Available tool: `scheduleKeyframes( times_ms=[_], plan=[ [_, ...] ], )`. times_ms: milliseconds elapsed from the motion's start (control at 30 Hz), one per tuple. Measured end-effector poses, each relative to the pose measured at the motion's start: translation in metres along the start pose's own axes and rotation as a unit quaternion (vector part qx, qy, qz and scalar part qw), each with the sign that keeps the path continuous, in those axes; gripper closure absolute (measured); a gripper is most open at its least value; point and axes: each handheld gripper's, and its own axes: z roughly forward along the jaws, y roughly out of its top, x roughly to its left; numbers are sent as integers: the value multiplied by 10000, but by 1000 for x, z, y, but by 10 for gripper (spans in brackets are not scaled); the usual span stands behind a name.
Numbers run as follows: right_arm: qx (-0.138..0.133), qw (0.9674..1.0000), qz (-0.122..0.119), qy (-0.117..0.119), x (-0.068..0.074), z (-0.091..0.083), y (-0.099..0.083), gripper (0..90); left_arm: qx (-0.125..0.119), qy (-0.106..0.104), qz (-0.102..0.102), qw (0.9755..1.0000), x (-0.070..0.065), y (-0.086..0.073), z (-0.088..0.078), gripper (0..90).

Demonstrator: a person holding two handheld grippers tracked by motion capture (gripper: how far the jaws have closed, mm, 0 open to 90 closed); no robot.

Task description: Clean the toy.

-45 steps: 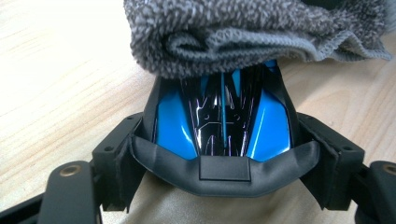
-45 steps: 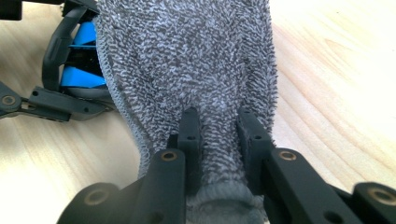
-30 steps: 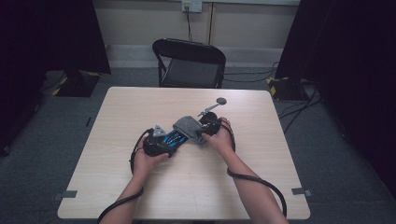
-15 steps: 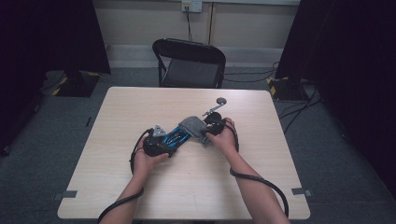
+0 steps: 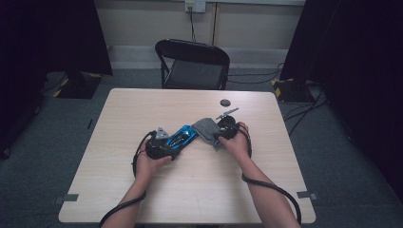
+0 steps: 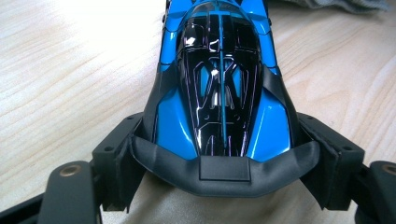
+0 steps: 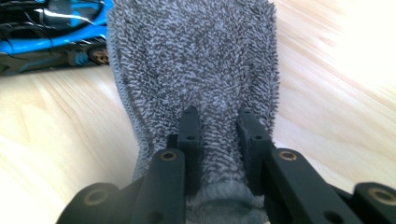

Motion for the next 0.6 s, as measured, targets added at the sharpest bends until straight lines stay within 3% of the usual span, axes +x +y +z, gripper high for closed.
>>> scheduleKeyframes(
  times_ms=[233,333,600],
  plan=[
    [-69,9999,73,-89,-7,-13,-15,742,2,6,-15,10000,0,0,0,241],
    [-54,9999,-32,-147,-6,-19,-21,742,8,16,-7,10000,0,0,0,240],
    [-156,9998,84,-18,-7,-31,-45,741,114,44,-29,9999,-1,1,-1,179]
  ],
)
